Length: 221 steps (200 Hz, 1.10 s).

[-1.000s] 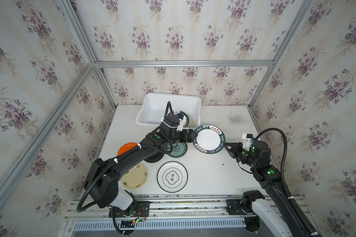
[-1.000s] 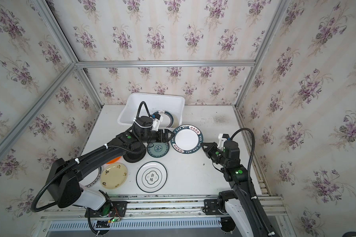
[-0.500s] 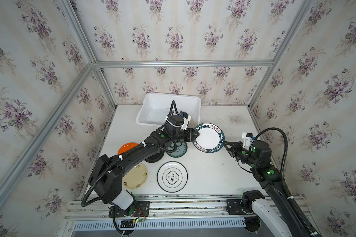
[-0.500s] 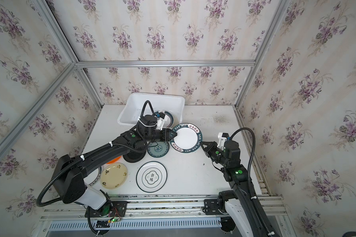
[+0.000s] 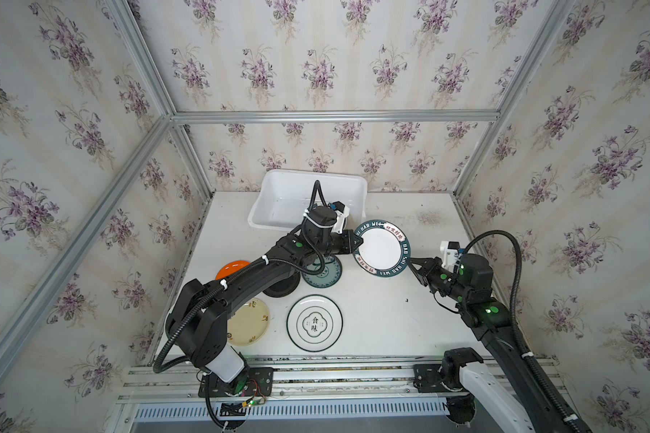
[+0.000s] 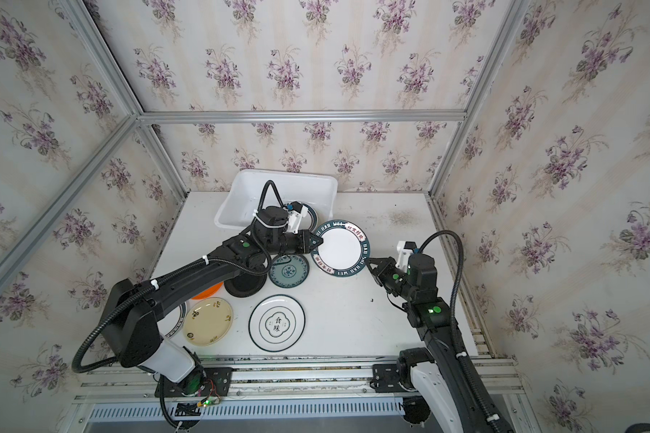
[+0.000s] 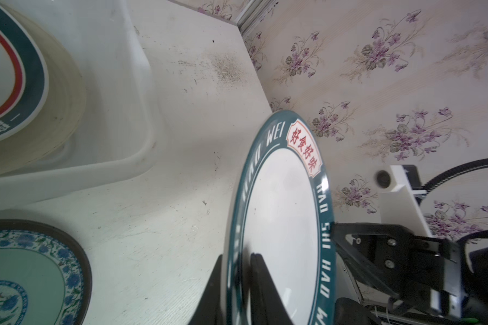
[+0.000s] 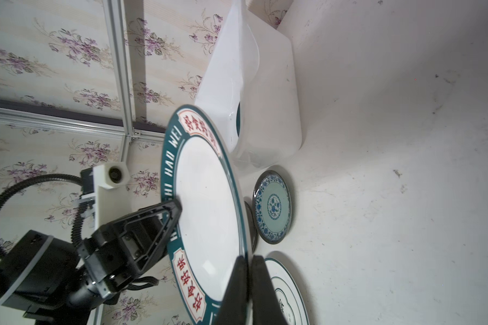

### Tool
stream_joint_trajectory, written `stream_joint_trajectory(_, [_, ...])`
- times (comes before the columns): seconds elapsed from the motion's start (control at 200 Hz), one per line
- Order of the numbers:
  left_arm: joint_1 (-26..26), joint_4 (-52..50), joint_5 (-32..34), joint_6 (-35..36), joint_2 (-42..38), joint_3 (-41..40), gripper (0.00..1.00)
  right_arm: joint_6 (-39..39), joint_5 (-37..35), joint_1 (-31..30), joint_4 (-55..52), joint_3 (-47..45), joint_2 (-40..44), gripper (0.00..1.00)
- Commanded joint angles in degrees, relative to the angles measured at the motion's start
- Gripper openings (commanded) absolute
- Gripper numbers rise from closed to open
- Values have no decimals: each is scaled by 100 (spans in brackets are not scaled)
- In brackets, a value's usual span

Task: Place the plates into the plastic bin on the countertop
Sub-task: Place the plate in the plastic bin.

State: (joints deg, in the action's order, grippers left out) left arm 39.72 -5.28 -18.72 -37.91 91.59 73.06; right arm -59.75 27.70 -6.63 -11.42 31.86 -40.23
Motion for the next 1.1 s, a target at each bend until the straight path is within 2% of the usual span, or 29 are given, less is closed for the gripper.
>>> stream_joint_trajectory(0.0, [13, -26, -40, 155, 25, 33, 7, 179, 280, -13, 345, 238, 24, 0])
stream_joint_trajectory(0.13, [12, -26, -13, 156, 24, 59, 1, 244, 264, -14, 241, 267, 35, 1])
stream_joint_trajectory(0.345, [0, -43, 30, 196, 10, 117, 0, 279, 258, -14, 185, 247, 87, 4])
stream_joint_trajectory(0.415, [0, -56, 67, 229, -9, 126, 0, 288, 245, -13, 150, 246, 110, 12])
stream_joint_trajectory(0.565, [-24, -96, 221, 256, -84, 86, 0, 362, 179, -14, 65, 248, 207, 36])
stream_joint_trajectory(0.655, [-73, -112, 253, 270, -98, 84, 0, 411, 117, -18, -56, 236, 252, 44])
stream_joint_trajectory(0.84, [-225, -226, 227, 337, -62, 224, 0, 370, 212, -14, -88, 230, 167, 49])
stream_joint_trajectory(1.1, [-596, -330, 211, 389, -104, 484, 0, 509, 124, -16, -167, 316, 176, 52])
